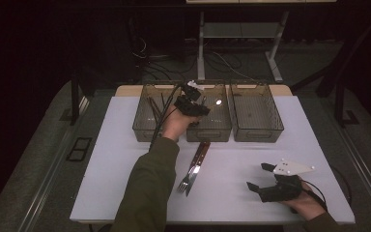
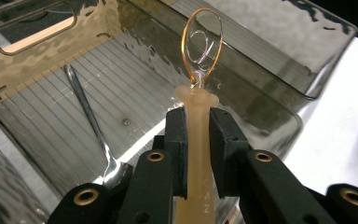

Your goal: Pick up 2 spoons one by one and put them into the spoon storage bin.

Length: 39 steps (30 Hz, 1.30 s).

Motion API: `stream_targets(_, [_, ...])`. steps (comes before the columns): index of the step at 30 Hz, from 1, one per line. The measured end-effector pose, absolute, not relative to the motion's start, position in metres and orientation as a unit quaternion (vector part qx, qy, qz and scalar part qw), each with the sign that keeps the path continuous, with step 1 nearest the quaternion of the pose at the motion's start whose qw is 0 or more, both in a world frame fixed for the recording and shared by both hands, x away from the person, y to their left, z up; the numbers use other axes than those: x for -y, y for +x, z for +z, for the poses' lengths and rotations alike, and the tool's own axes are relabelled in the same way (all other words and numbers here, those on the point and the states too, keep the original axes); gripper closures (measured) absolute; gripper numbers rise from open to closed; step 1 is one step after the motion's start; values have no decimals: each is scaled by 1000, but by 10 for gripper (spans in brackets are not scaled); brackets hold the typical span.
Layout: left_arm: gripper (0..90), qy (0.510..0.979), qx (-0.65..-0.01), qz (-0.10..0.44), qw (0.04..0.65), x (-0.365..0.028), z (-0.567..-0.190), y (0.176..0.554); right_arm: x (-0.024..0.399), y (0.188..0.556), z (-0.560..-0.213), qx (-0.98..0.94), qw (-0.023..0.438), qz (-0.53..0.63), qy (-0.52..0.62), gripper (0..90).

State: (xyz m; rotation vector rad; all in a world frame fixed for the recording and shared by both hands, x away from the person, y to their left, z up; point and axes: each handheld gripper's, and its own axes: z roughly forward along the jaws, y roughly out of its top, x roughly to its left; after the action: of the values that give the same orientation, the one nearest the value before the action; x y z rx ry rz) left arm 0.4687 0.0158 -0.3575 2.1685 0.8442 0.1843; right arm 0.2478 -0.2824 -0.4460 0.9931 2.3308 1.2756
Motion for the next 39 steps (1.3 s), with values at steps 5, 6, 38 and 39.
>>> stream_targets(5, [773,861,-339,70,373,-4,-368,474,283,248,-445,-812,154,446,344,117])
stream_targets(6, [773,860,-340,69,374,-2,-370,475,283,248,-445,-812,155,446,344,117])
stream_targets(38, [648,844,-293,61,444,-42,-347,413,286,248,-446,-811,157,441,350,117])
stream_targets(39, [661,844,-293,59,446,-44,-348,409,285,248,-446,-811,156,441,350,117])
